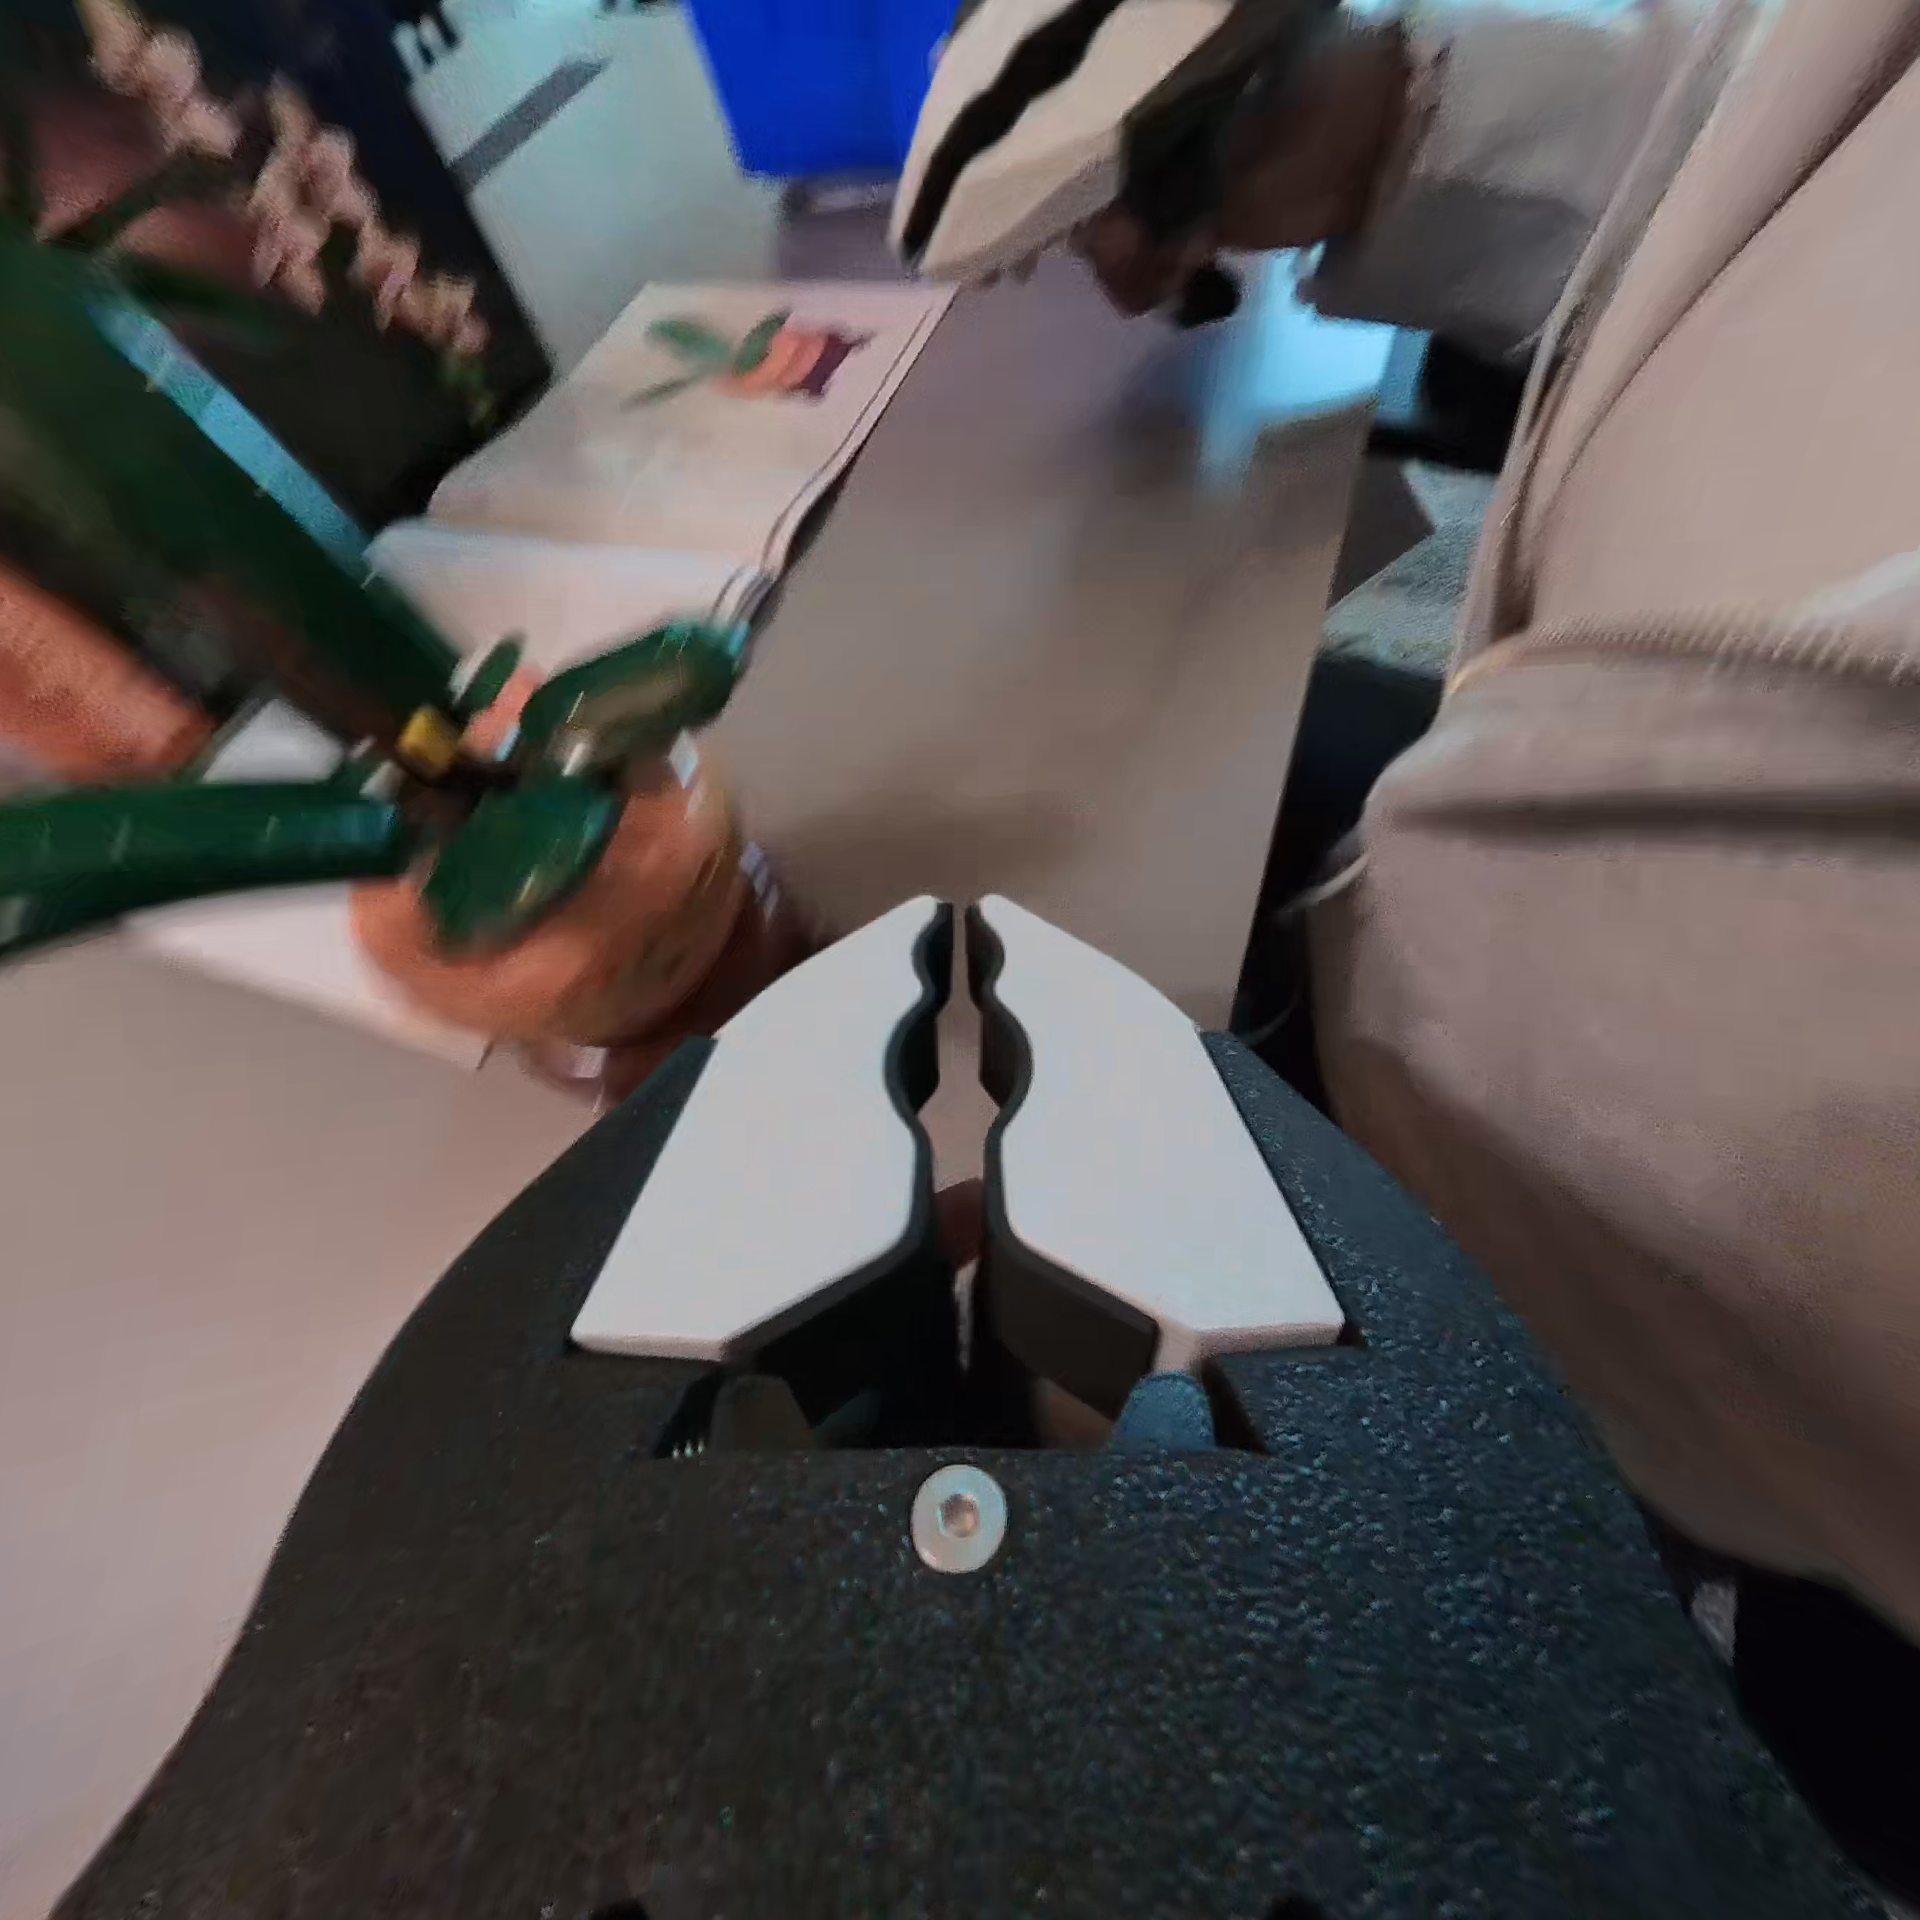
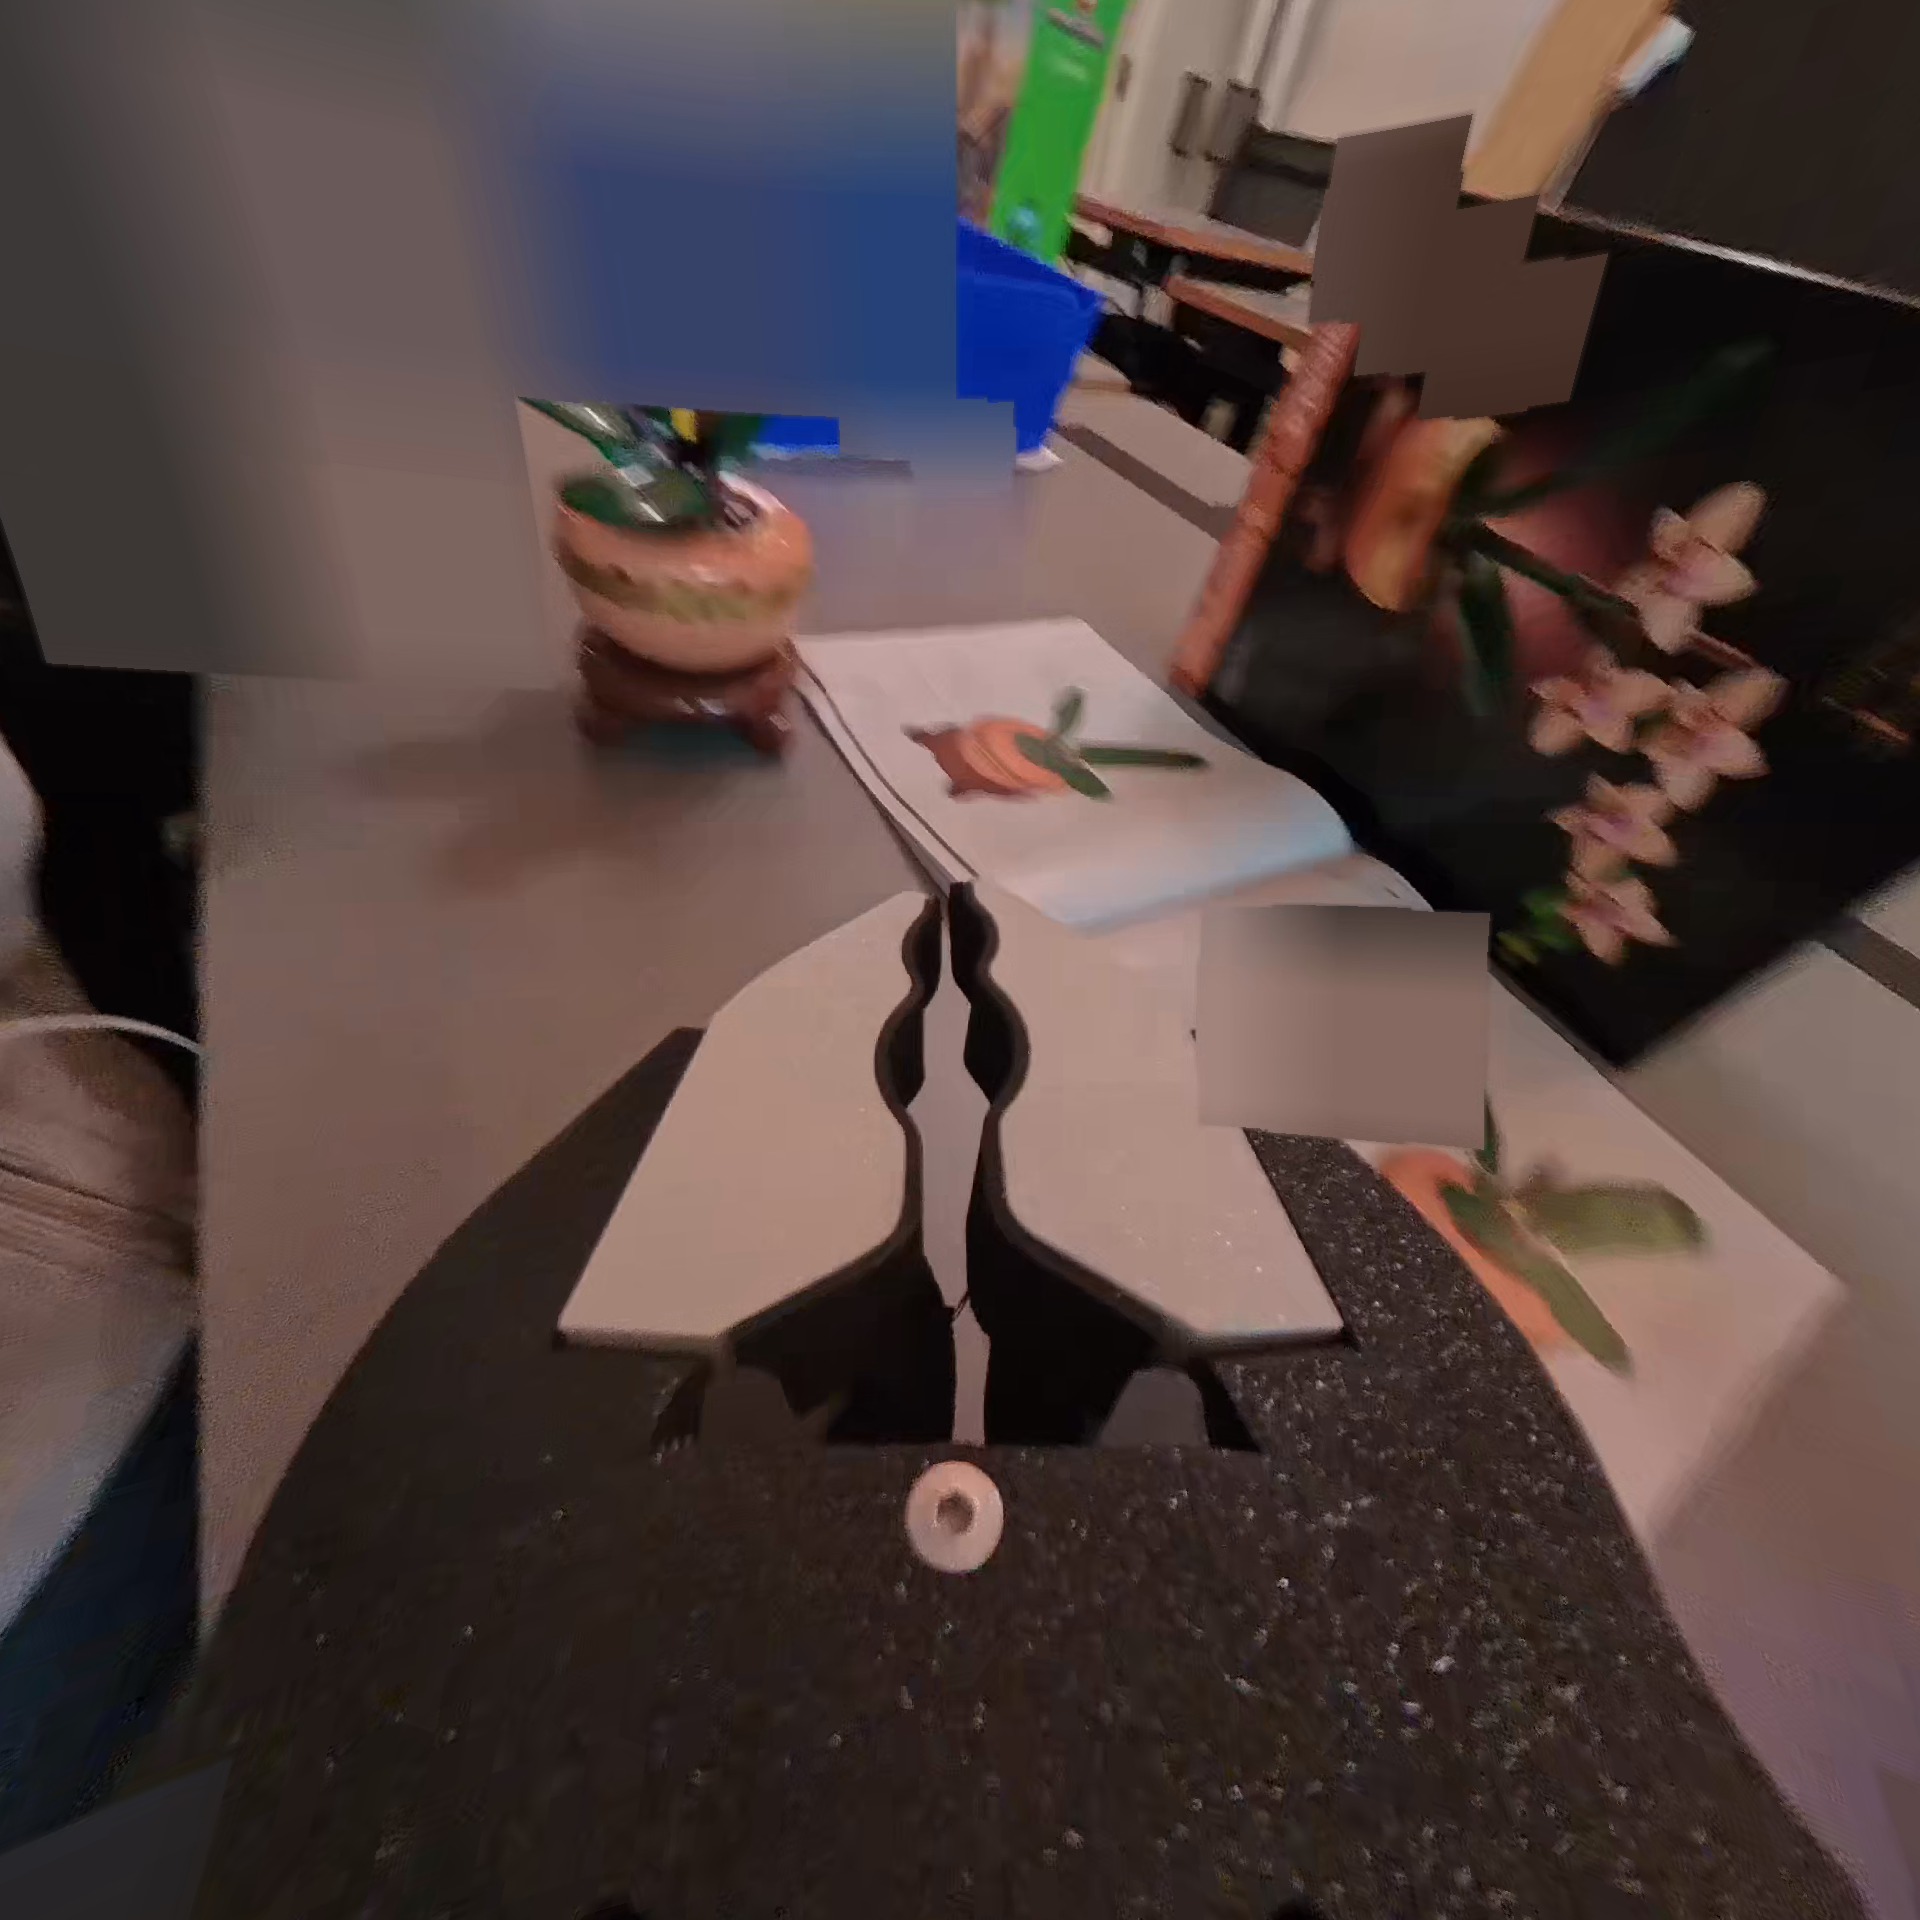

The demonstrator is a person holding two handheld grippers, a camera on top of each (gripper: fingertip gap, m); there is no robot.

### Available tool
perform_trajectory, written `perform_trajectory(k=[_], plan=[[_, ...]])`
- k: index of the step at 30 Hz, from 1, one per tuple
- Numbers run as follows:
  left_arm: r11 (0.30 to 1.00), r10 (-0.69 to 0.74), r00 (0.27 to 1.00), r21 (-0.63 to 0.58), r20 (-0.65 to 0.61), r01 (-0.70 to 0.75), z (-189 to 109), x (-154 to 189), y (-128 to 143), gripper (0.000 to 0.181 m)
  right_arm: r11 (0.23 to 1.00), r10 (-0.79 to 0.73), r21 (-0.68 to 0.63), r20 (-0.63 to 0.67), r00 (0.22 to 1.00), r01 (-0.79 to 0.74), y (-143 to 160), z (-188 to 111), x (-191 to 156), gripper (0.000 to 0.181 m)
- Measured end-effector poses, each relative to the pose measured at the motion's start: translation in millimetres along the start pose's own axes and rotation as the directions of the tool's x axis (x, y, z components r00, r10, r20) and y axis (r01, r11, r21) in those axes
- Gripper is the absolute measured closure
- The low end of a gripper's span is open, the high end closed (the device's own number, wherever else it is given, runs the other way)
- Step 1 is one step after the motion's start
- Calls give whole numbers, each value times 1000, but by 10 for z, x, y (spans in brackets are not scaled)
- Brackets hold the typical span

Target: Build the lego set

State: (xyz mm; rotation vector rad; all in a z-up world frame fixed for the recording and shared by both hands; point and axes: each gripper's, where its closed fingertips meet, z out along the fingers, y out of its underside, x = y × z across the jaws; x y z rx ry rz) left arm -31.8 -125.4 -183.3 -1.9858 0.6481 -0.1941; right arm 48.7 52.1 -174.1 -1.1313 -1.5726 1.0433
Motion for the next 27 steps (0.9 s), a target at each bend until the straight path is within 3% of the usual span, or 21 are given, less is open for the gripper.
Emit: perform_trajectory(k=[5, 8, 11, 13, 15, 18, 19, 23, 27], plan=[[993, -11, 999, 115, -51, 17, 862, 168, -624, 179, 964, -20, -265, -194, 981, -33, 512, -240, 468, 178], [998, 66, 997, -13, 37, -65, 1287, 30, -615, 171, 913, 14, -395, -227, 974, -105, 733, -193, 707, 176], [957, 252, 936, -207, 248, -202, 1399, -262, -443, 168, 876, -4, -475, -189, 982, -88, 803, -30, 808, 176], [932, 314, 889, -286, 334, -222, 1351, -339, -314, 167, 890, 7, -454, -73, 997, -39, 681, 180, 638, 176], [936, 300, 889, -288, 346, -204, 1242, -254, -184, 165, 936, 39, -353, 138, 990, 12, 426, 444, 229, 169], [959, 210, 924, -250, 320, -131, 866, -120, 96, 157, 974, 70, -226, 391, 918, 22, 114, 755, -336, 127], [965, 175, 933, -243, 313, -99, 702, -124, 205, 154, 977, 69, -210, 431, 900, 26, 61, 849, -440, 116], [980, -30, 919, -169, 393, 105, 130, -455, 500, 138, 986, -13, -139, 475, 880, 90, -37, 1267, -590, 108], [965, -205, 899, -74, 388, 253, 49, -679, 617, 104, 984, -22, -140, 526, 850, 112, -117, 1585, -822, 107]])
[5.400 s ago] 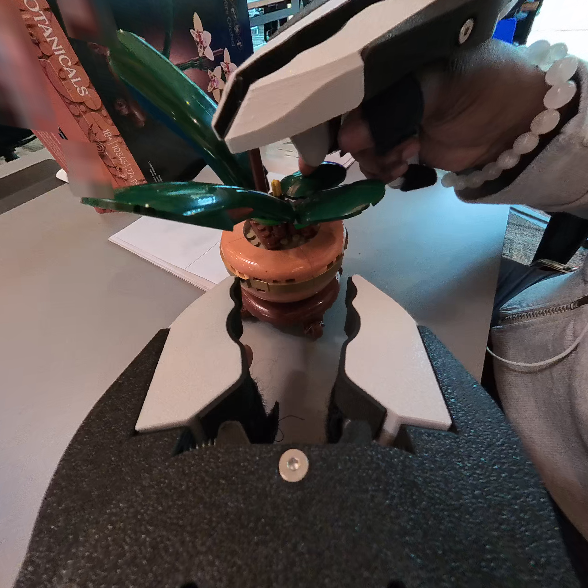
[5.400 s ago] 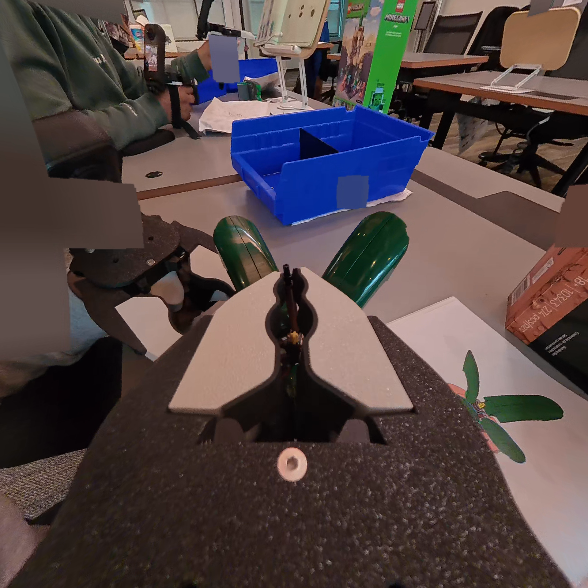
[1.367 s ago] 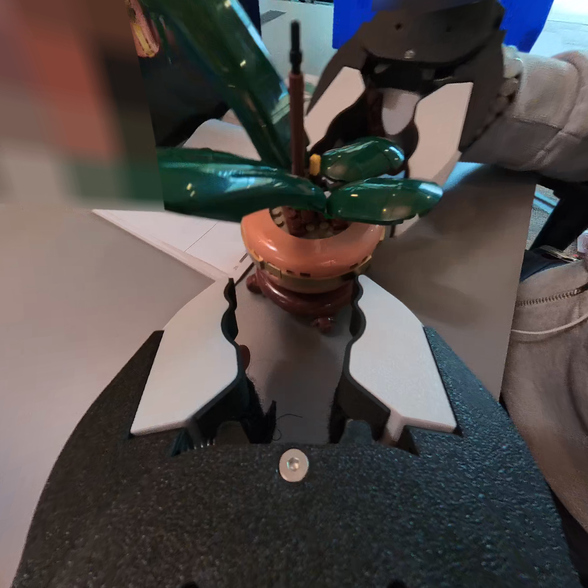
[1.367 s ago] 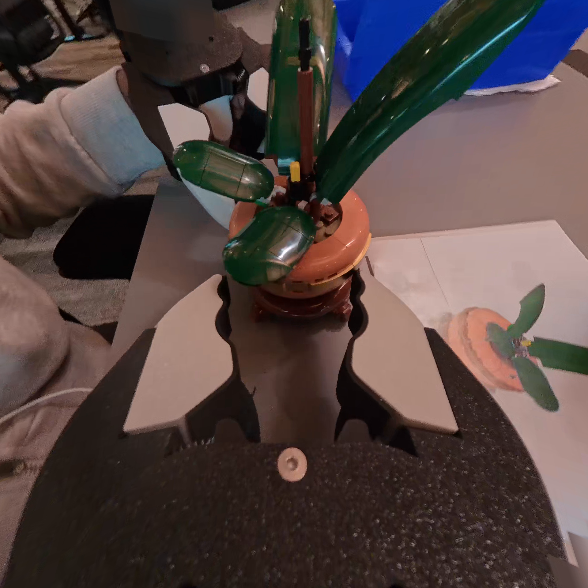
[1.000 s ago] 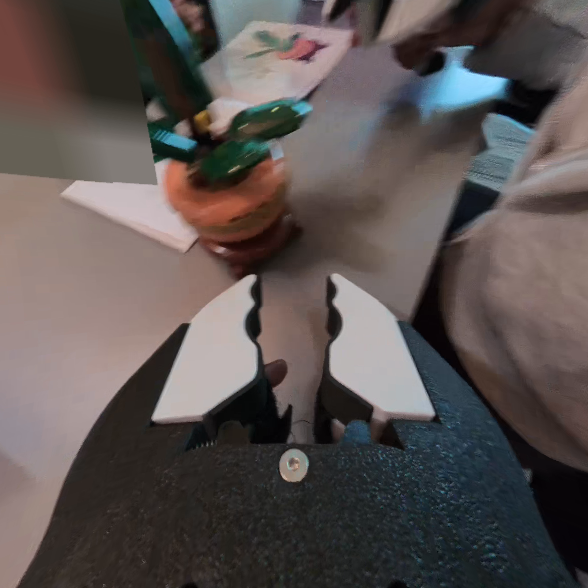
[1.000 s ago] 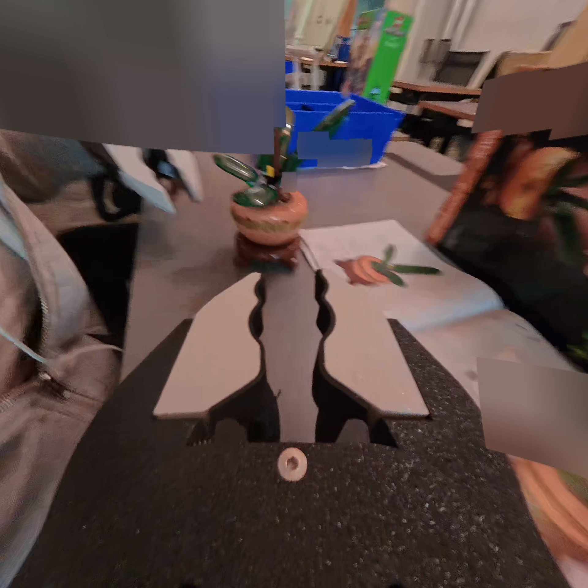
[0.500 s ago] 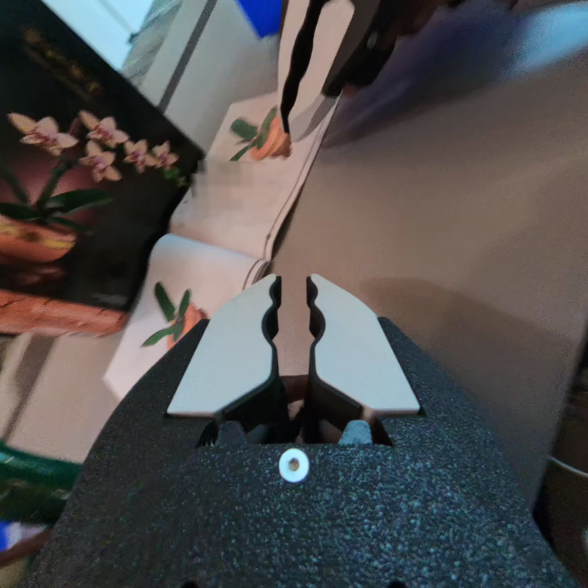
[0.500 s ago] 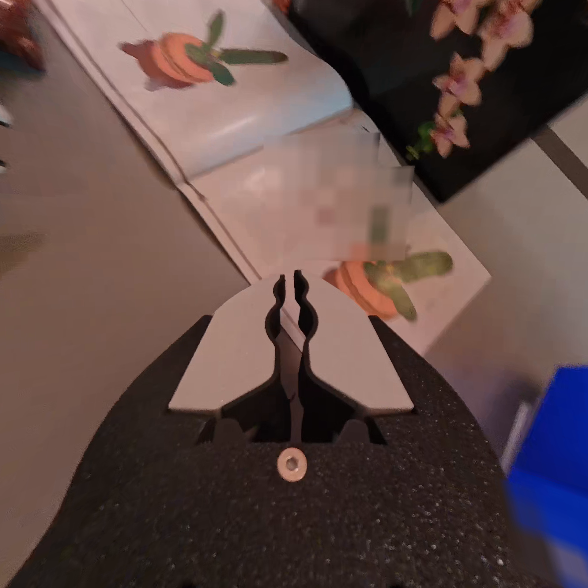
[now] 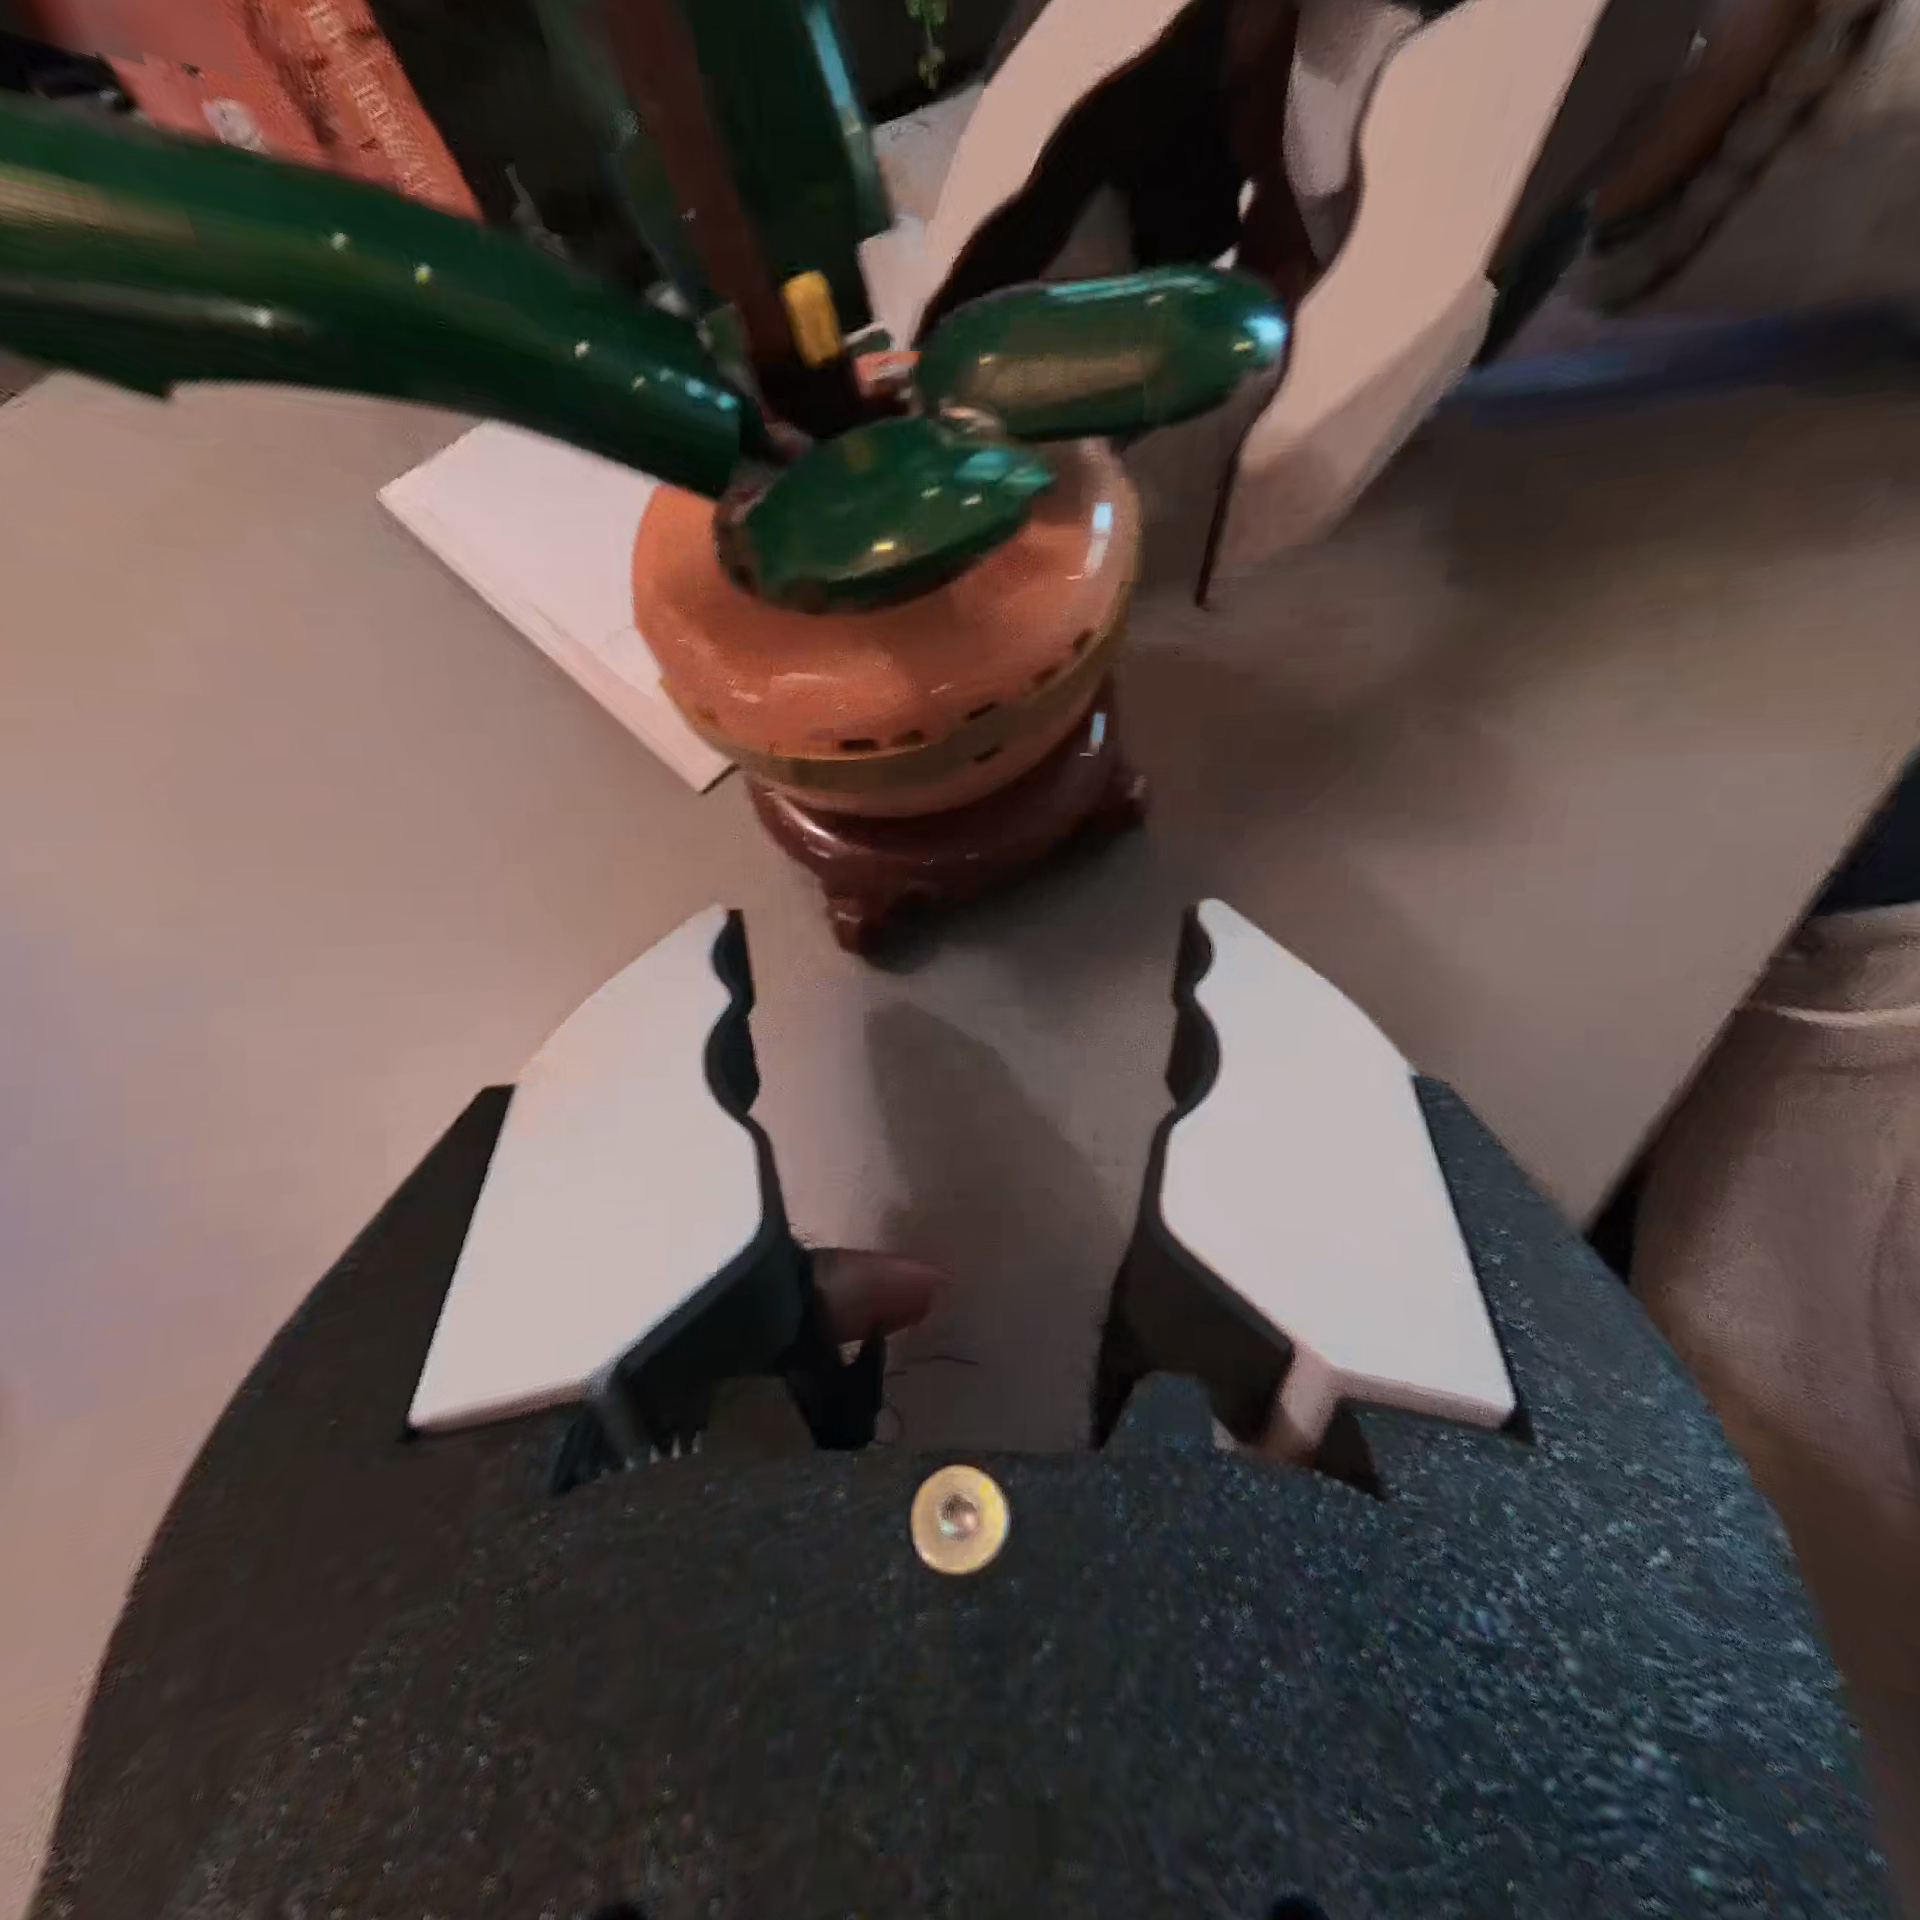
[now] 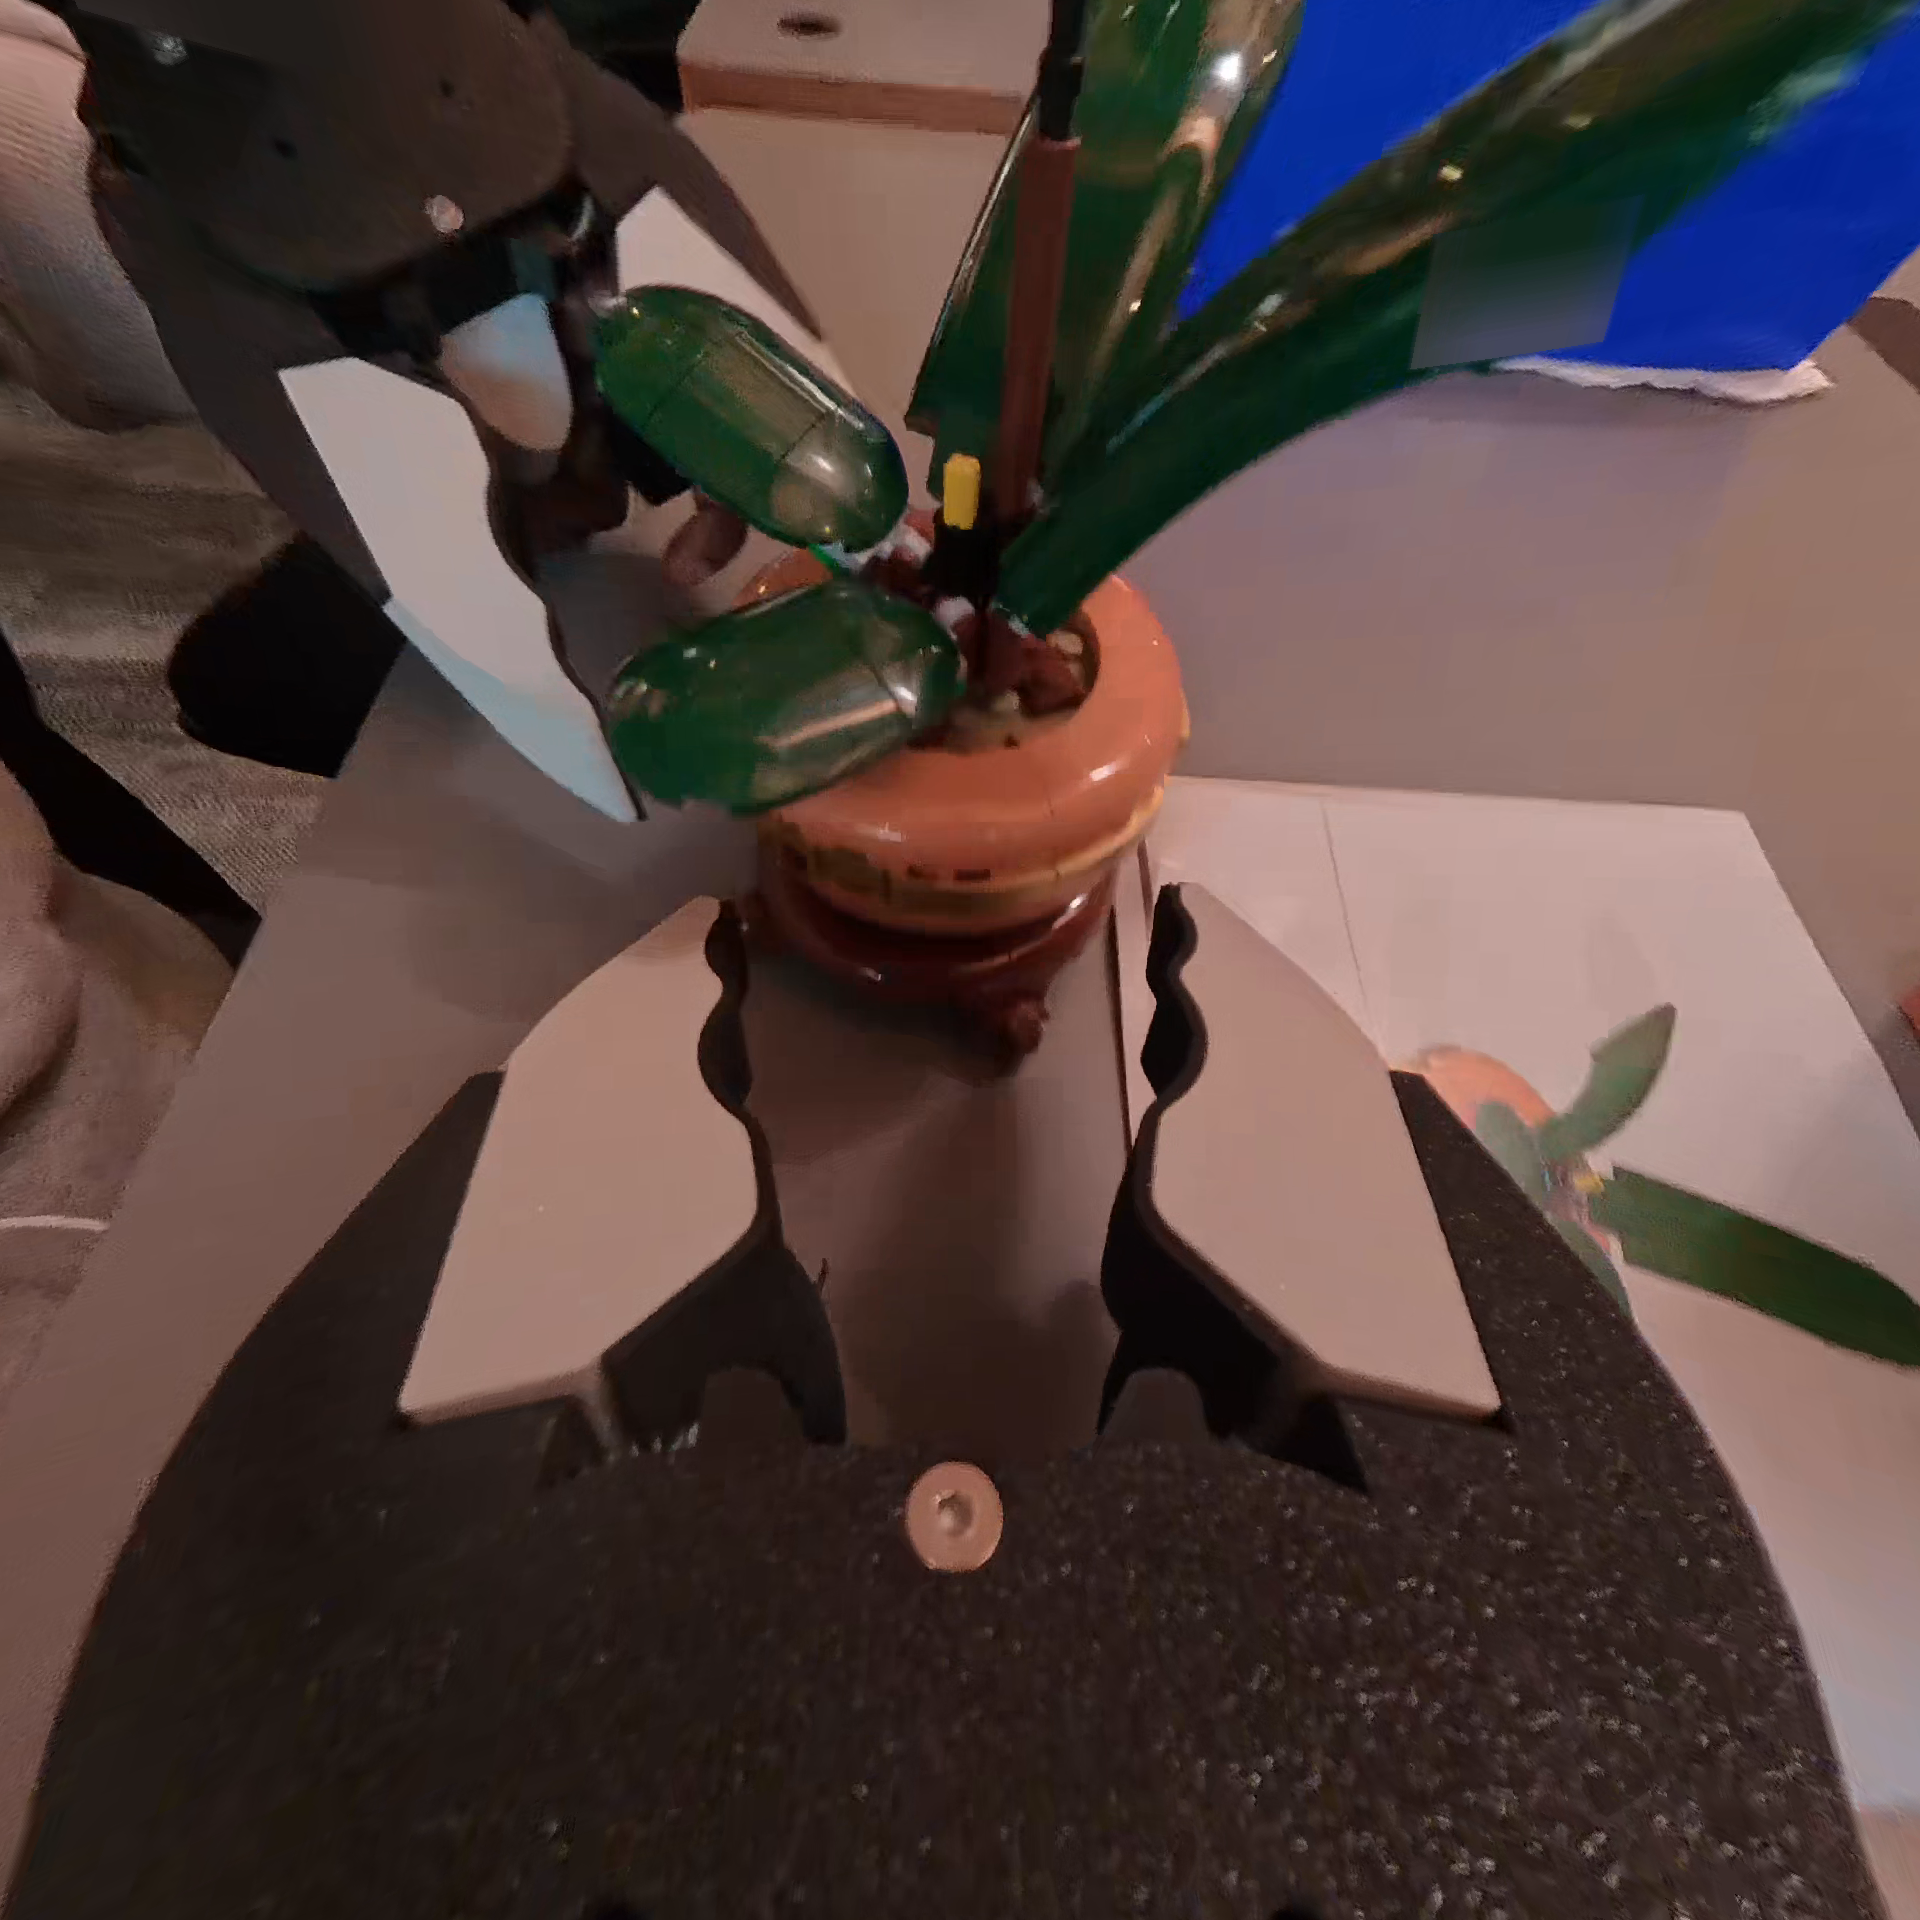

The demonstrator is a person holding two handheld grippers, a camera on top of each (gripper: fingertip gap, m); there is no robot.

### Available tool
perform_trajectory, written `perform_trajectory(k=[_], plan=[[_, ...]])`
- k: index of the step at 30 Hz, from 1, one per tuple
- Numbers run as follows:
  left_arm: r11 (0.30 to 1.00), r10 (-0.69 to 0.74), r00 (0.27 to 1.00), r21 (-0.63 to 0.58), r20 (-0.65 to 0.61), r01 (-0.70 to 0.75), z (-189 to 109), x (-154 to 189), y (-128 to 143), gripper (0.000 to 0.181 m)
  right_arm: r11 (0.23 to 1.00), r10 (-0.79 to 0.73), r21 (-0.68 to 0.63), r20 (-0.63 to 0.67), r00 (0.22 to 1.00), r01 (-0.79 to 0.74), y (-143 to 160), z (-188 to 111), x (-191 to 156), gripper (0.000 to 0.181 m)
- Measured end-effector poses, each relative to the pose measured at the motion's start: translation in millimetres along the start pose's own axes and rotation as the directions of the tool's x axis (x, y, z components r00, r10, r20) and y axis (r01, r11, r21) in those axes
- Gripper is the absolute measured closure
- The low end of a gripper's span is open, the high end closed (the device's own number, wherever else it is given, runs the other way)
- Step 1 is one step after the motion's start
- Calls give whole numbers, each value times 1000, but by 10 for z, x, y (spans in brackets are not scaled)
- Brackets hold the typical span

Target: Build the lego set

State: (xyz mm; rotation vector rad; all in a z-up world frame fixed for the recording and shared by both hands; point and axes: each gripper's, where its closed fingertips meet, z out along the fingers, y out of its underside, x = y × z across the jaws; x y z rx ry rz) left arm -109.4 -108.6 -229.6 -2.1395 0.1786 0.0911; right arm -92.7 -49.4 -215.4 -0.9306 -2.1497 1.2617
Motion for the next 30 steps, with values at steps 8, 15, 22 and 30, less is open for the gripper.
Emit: perform_trajectory(k=[8, 15, 22, 30], plan=[[999, 19, 992, 30, 125, -23, -75, -475, -12, 112, 990, -113, -86, 26, 993, 114, -244, 608, 102, 115], [996, -85, 949, 16, 303, 85, -294, -1079, 224, 114, 979, -193, -54, 69, 979, 197, -529, 1168, 393, 119], [979, -200, 895, 40, 398, 201, -309, -1257, 259, 117, 995, -91, -52, -43, 995, 89, -576, 1057, 687, 112], [961, -107, 863, -171, 494, 217, -860, -1163, 165, 95, 994, 63, -63, -287, 956, -84, -785, 593, 525, 66]])
